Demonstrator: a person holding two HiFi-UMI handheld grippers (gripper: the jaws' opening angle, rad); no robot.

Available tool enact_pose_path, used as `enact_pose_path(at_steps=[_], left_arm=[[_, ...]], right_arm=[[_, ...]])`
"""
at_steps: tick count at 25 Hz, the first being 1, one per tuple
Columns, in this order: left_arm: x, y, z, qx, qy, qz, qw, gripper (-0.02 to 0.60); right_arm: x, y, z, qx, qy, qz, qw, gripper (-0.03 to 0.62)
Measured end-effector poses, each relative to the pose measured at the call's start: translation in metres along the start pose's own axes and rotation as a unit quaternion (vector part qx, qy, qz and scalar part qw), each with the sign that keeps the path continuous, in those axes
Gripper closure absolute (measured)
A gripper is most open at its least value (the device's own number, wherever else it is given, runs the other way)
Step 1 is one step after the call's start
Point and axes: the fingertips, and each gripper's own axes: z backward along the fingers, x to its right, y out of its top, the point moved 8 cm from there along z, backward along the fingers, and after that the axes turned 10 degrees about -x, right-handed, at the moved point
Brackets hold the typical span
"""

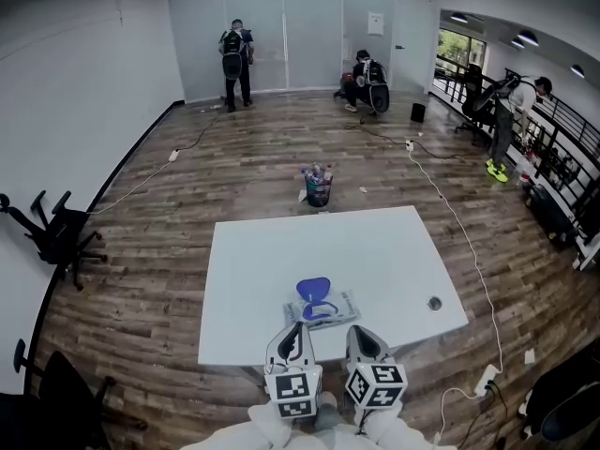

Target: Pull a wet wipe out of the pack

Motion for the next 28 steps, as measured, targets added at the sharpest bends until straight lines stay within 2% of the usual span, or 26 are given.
enact_pose_path(at_steps=[16, 28], left_arm=[[0.001, 0.023, -0.075, -0.003, 0.023, 0.004, 0.9997, 0.569], [-0.001, 0.031, -0.112, -0.005, 0.044, 0.007, 0.9990, 0.569]], right_arm=[[0.035, 0.046, -0.067, -0.002, 0.036, 0.000, 0.999, 0.585], [0.058, 0.061, -0.100, -0.009, 0.058, 0.002, 0.998, 0.585]])
